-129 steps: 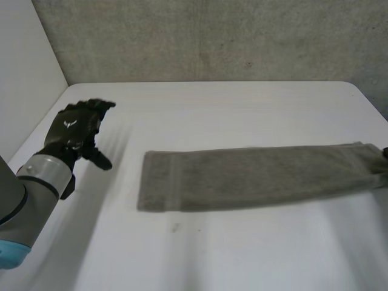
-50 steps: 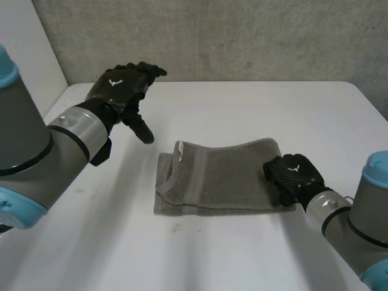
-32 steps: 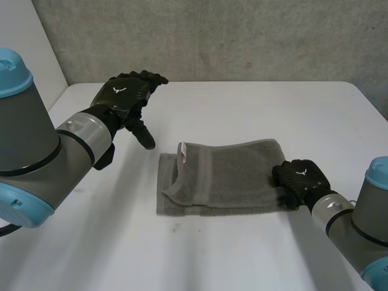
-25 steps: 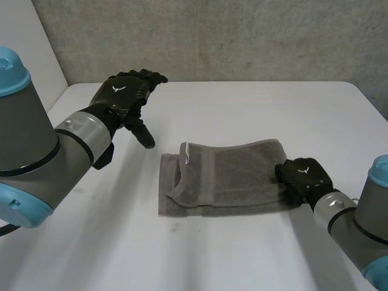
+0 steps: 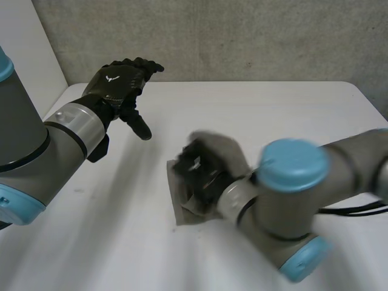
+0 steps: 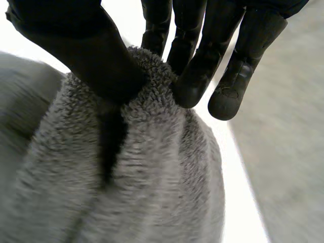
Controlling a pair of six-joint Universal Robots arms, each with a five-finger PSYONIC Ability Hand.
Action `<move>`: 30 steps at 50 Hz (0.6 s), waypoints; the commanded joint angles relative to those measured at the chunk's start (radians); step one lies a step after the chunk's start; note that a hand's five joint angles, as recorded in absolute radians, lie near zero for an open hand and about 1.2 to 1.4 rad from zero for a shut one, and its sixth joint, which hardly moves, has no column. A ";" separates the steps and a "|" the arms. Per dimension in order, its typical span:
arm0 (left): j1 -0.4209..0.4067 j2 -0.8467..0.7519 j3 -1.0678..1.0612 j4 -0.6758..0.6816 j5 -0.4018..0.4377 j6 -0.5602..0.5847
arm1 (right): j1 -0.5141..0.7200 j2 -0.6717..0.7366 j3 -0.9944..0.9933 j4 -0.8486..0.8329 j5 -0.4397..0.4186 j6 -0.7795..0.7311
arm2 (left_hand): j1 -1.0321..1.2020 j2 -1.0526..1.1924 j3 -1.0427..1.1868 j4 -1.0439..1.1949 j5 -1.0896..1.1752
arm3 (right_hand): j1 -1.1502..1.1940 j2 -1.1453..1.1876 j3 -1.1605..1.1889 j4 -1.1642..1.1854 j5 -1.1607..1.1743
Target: Fold the towel.
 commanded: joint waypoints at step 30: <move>-0.116 -0.184 -0.005 -0.001 -0.053 -0.350 | -0.323 -0.180 0.056 0.172 -0.046 0.757 | 0.012 0.022 0.020 0.020 -0.016 | -1.134 -1.067 -1.162 -1.169 -1.156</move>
